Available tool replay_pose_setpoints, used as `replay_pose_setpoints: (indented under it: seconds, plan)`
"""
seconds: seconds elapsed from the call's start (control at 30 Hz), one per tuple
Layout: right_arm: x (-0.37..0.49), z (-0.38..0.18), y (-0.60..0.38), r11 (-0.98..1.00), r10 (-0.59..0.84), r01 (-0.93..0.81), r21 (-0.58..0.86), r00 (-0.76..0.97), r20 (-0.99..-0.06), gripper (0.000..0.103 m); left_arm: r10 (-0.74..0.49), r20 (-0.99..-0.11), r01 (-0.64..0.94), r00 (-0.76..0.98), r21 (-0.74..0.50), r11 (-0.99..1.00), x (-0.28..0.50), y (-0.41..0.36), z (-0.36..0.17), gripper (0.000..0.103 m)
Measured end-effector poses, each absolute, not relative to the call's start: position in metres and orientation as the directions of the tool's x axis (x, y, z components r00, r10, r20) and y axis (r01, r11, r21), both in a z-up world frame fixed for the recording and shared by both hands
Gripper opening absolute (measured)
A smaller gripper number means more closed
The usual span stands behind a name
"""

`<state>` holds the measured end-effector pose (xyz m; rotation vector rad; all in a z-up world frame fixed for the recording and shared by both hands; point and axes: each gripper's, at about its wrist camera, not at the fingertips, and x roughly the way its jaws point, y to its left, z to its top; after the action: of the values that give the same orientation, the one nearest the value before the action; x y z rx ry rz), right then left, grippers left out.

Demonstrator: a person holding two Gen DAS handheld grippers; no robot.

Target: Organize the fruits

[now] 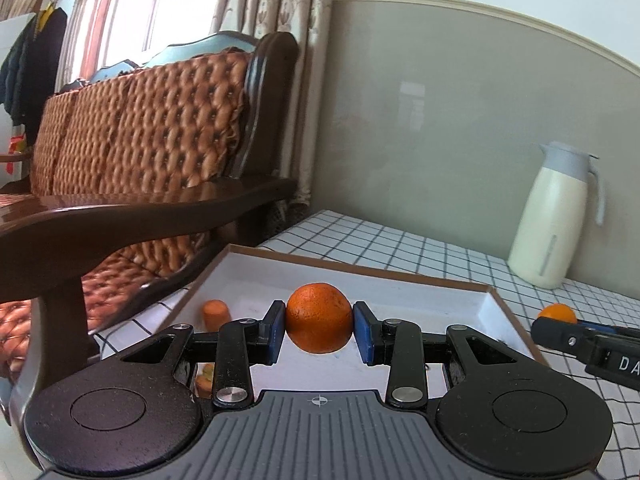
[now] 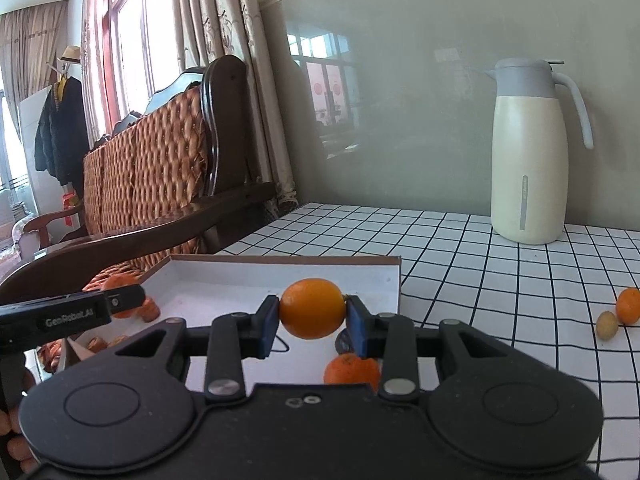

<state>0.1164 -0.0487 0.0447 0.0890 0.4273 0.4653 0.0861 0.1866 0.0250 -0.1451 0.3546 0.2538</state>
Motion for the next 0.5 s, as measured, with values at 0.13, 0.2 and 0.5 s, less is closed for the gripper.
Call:
replay_pose_setpoints:
  seconds: [0.13, 0.2, 0.5]
  plan:
    - [0.125, 0.043, -0.045, 0.899, 0.438, -0.401, 0.178, 0.813, -0.383, 0.028, 0.238, -0.359, -0.291, 0.902, -0.102, 0.951, 0.094, 0.196, 0.025, 0.037]
    - [0.131, 0.042, -0.044, 0.902, 0.432, -0.393, 0.180, 0.814, -0.388, 0.028, 0.245, -0.360, -0.299, 0.900, -0.101, 0.949, 0.098, 0.200, 0.025, 0.037]
    - [0.156, 0.037, -0.035, 0.915, 0.404, -0.363, 0.178, 0.818, -0.410, 0.028, 0.267, -0.382, -0.327, 0.885, -0.100, 0.940, 0.122, 0.212, 0.019, 0.037]
